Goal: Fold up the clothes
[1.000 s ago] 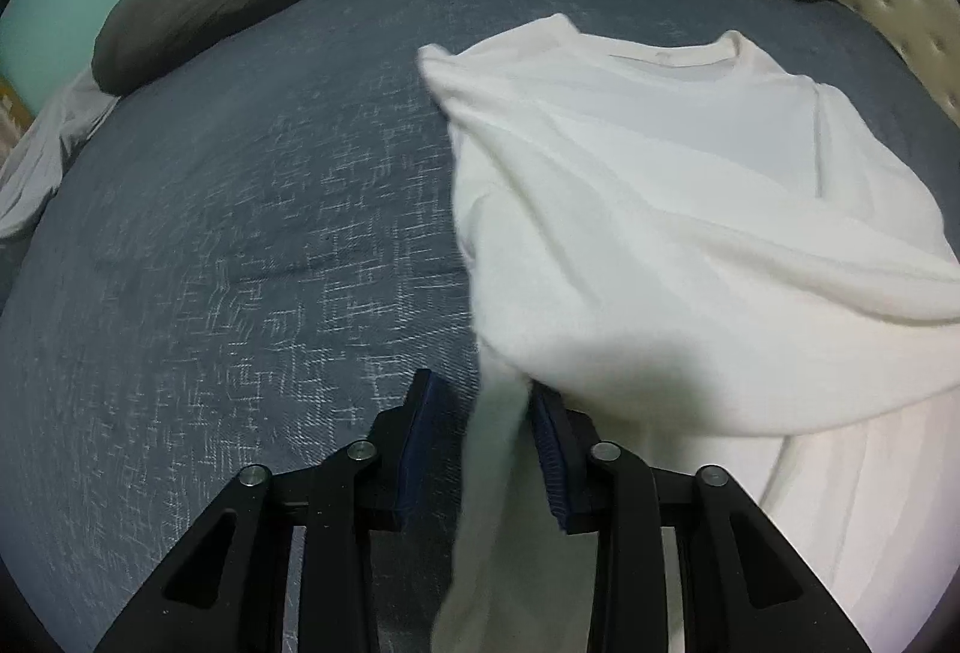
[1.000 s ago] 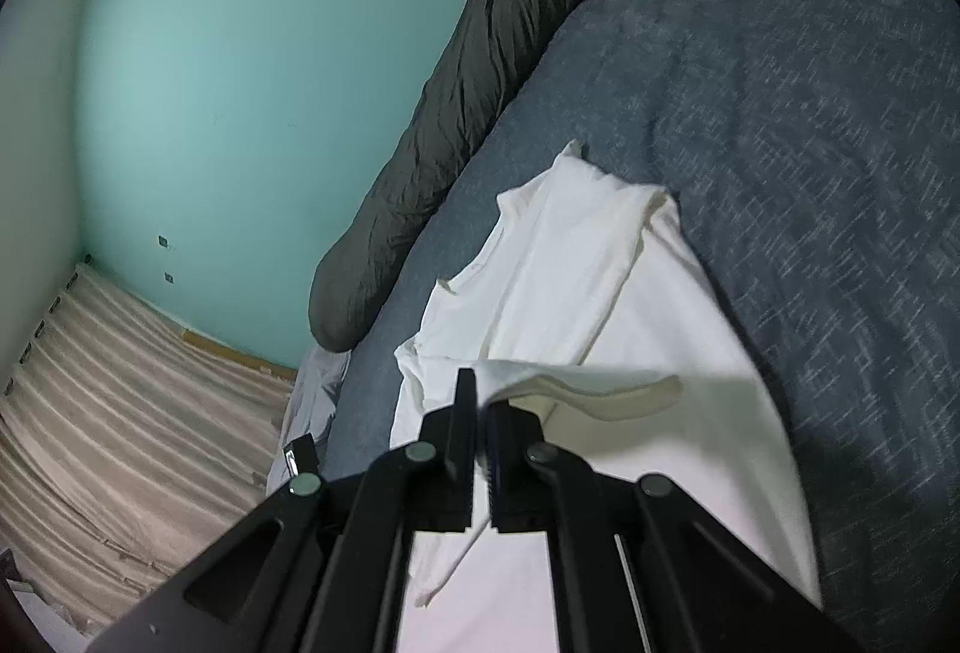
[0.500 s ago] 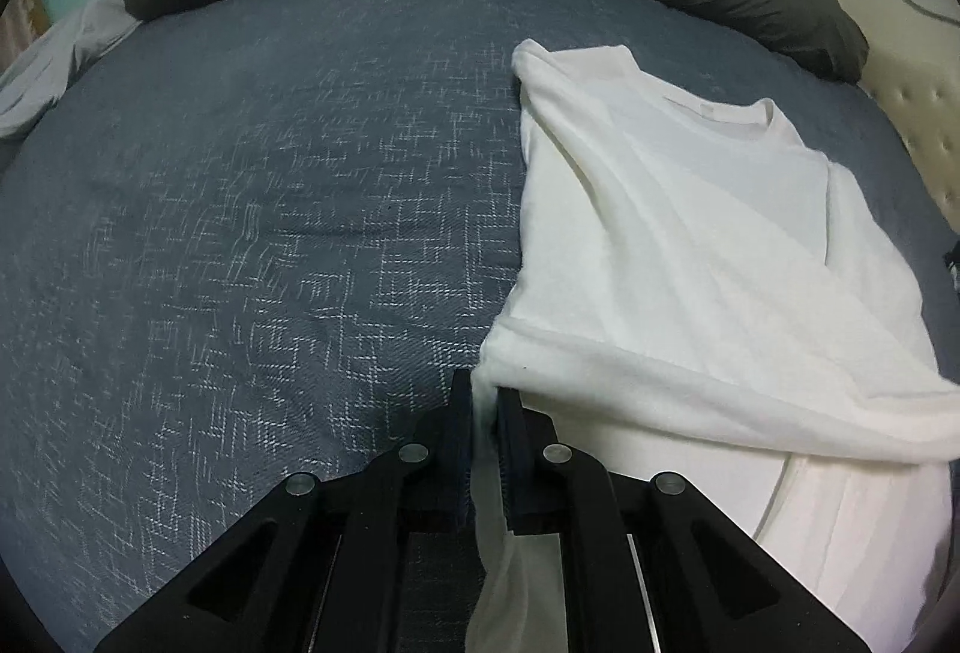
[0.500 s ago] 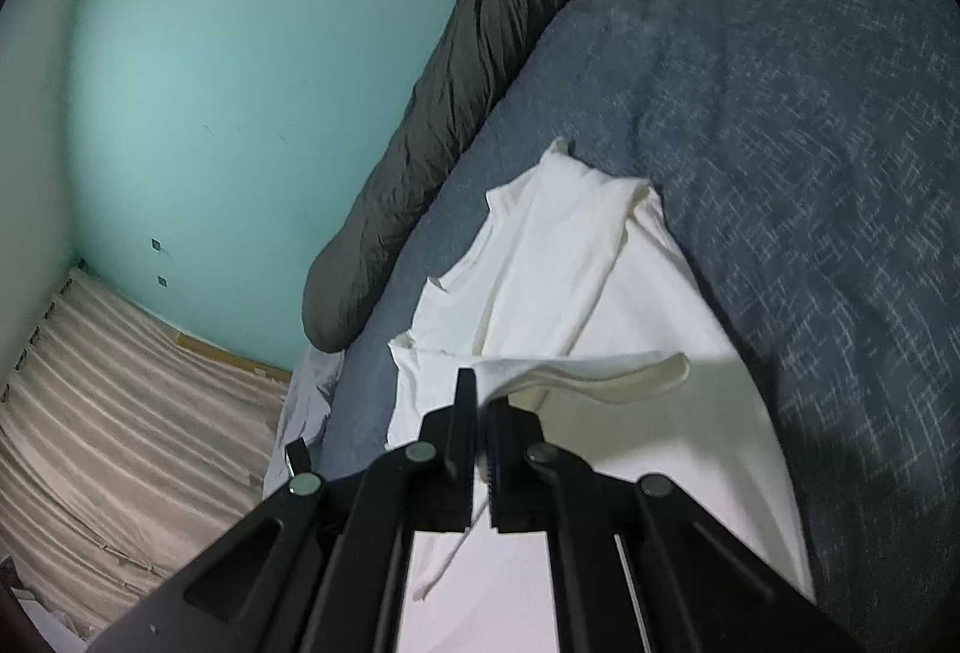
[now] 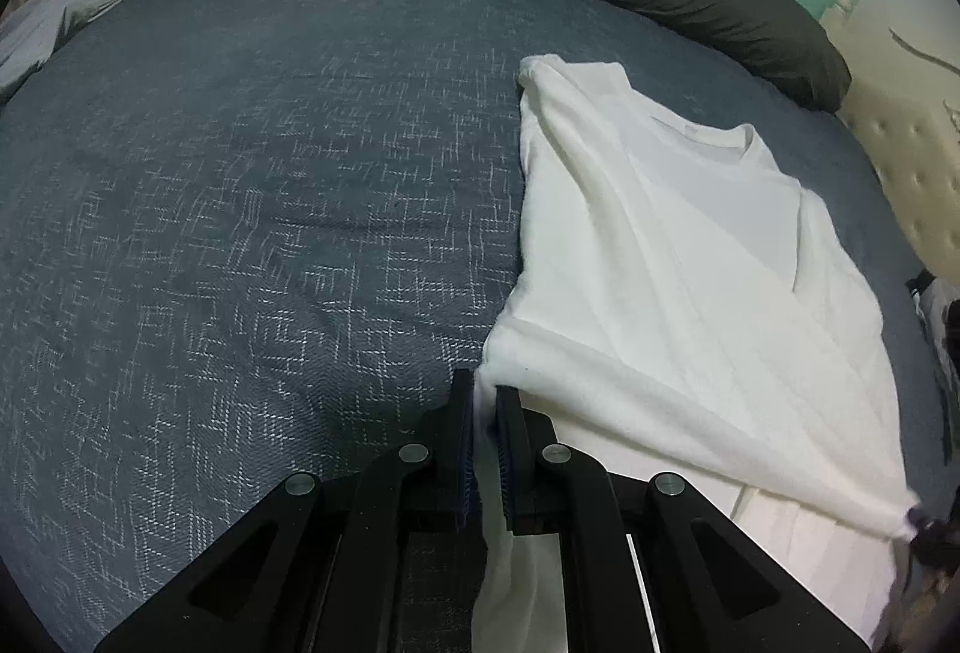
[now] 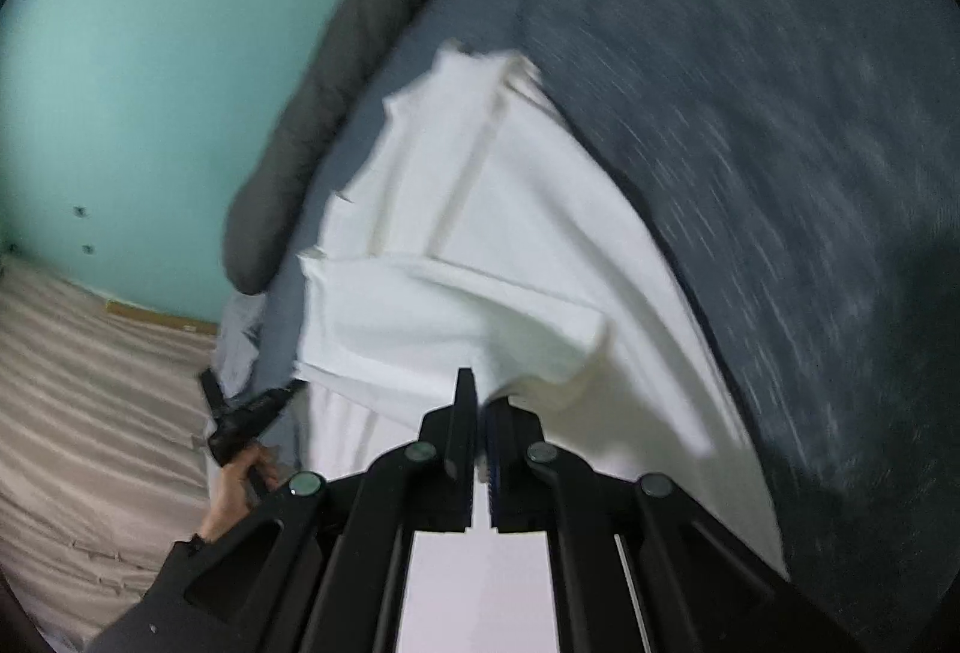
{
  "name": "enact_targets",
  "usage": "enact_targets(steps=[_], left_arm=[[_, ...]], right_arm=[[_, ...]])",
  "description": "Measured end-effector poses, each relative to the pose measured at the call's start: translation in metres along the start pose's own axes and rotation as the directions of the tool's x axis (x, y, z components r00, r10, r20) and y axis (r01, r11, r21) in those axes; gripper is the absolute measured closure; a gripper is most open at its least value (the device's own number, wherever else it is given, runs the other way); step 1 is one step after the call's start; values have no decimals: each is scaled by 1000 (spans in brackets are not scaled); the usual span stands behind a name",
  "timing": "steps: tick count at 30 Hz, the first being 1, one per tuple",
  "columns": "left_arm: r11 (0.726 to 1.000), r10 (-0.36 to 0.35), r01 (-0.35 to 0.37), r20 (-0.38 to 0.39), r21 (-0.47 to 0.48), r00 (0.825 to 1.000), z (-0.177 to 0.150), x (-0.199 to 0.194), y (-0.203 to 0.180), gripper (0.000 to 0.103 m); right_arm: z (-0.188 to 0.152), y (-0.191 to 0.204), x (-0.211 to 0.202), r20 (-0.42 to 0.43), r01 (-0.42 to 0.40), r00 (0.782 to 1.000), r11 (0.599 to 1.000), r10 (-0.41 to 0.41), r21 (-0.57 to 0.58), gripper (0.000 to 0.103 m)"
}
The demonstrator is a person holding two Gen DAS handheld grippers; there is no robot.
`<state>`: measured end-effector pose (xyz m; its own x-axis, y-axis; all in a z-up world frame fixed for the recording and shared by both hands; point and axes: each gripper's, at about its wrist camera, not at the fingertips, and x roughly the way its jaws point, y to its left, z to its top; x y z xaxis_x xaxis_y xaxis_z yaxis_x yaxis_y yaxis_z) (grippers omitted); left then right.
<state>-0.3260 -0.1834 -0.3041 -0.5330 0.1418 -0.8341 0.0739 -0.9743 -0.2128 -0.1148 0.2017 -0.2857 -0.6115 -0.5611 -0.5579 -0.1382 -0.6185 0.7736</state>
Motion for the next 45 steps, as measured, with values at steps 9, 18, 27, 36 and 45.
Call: enact_targets(steps=[9, 18, 27, 36, 45], left_arm=[[1000, -18, 18, -12, -10, 1000, 2, -2, 5, 95], [996, -68, 68, -1, -62, 998, -4, 0, 16, 94], [993, -98, 99, 20, -67, 995, -3, -32, 27, 83], [968, -167, 163, -7, -191, 986, 3, -6, 32, 62], [961, -188, 183, -7, -209, 982, 0, 0, 33, 94]], right_arm=[[-26, -21, 16, -87, 60, 995, 996, -55, 65, 101], [-28, -35, 23, -110, 39, 994, 992, -26, 122, 100], [-25, -34, 22, -104, 39, 994, 991, -26, 128, 98], [-26, -35, 22, -102, 32, 995, 990, -18, 138, 98], [-26, -35, 19, -100, 36, 995, 991, -23, 130, 98]])
